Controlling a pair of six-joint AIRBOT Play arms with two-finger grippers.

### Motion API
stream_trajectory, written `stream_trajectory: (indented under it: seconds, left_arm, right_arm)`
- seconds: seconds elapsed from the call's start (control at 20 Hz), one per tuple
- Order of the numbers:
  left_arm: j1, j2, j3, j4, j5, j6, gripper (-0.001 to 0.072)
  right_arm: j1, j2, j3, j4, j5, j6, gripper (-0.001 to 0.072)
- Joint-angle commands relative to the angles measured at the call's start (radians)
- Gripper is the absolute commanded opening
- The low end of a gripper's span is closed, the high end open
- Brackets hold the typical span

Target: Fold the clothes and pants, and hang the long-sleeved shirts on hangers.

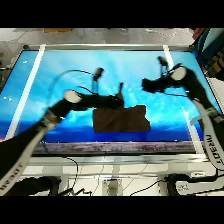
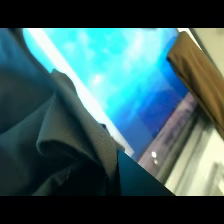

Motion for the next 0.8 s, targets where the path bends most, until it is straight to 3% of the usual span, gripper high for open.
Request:
stream_trajectory:
  seconds: [0.0,0.05,0.1,0.15,0.35,0.5,0.6,0.75]
  left_arm:
    - [-0.192,-0.088,0.001,-0.040,0.303,0.000,0.0045]
    - [-0.211,-0.092,0.001,-0.040,0.306,0.001,0.0276]
    - [-0.222,-0.091,0.001,-0.040,0.305,0.001,0.0597]
    - [-0.225,-0.087,0.001,-0.039,0.304,0.001,0.0696]
    - [-0.190,-0.038,0.001,-0.031,0.298,0.001,0.0696]
    - [-0.140,0.019,0.001,0.047,0.286,0.001,0.0696]
    - [-0.111,0.055,0.001,0.124,0.217,0.001,0.0695]
    - [-0.098,0.084,0.001,0.209,0.107,0.001,0.0695]
  right_arm:
    - [-0.119,0.045,0.000,-0.016,0.027,-0.001,0.0016]
    - [-0.135,0.044,0.000,-0.025,0.025,-0.001,0.0016]
    - [-0.149,0.044,0.000,-0.042,0.022,-0.002,0.0017]
    - [-0.161,0.044,0.000,-0.064,0.022,-0.005,0.0016]
    - [-0.224,0.043,0.000,-0.269,0.035,-0.055,0.0016]
    - [-0.305,0.021,-0.035,-0.264,0.094,-0.150,0.0014]
    - [-0.371,0.001,-0.115,-0.134,0.140,-0.289,0.0014]
    - [-0.465,-0.029,-0.311,0.270,0.213,-0.596,0.0015]
